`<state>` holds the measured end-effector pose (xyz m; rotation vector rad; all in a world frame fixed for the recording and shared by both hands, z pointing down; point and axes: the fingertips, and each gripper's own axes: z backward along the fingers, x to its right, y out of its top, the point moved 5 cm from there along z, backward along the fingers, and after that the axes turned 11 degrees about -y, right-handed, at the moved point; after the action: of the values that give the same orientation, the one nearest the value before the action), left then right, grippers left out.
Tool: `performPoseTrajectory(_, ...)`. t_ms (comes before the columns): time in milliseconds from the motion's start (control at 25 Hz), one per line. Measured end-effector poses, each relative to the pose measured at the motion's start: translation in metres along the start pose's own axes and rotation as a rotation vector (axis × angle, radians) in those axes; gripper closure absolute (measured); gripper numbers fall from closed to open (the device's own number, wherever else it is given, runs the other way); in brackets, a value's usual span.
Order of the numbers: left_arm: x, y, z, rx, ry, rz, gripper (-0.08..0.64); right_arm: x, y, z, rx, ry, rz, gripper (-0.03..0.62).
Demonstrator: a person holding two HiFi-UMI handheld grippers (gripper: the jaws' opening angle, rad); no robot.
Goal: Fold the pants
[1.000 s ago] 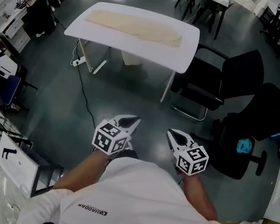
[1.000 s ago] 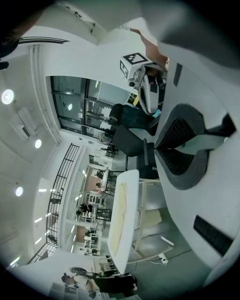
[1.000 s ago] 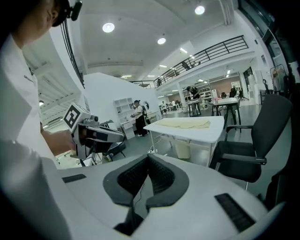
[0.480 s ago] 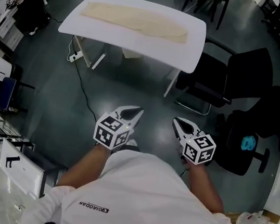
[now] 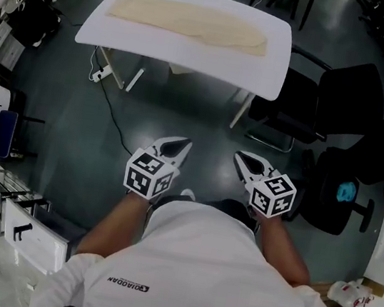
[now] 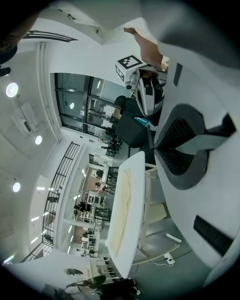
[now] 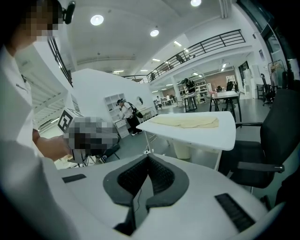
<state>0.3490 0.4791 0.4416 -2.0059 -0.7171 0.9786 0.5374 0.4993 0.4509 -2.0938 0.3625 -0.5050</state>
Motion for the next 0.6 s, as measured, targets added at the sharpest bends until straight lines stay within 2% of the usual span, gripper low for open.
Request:
performPoseTrajectory(120,-0.01,0.003,0.003,0.004,-0.012,0.013,0.532,-0.003,0.004,-0.008,-0.016,-0.003,0.009,0.577)
performPoseTrajectory(280,-0.022,0.011,0.0,-0.001,-0.014,-0.01,0.532,0.008,0.011,-0.021,-0.019,-0.024,-0.005,0.577)
performPoseTrajectory(600,-0.047,0.017,-0.015,-0.002,0.0,0.034,0.532,0.034,0.017,-0.051,-0.004,-0.029,-0.037,0.577)
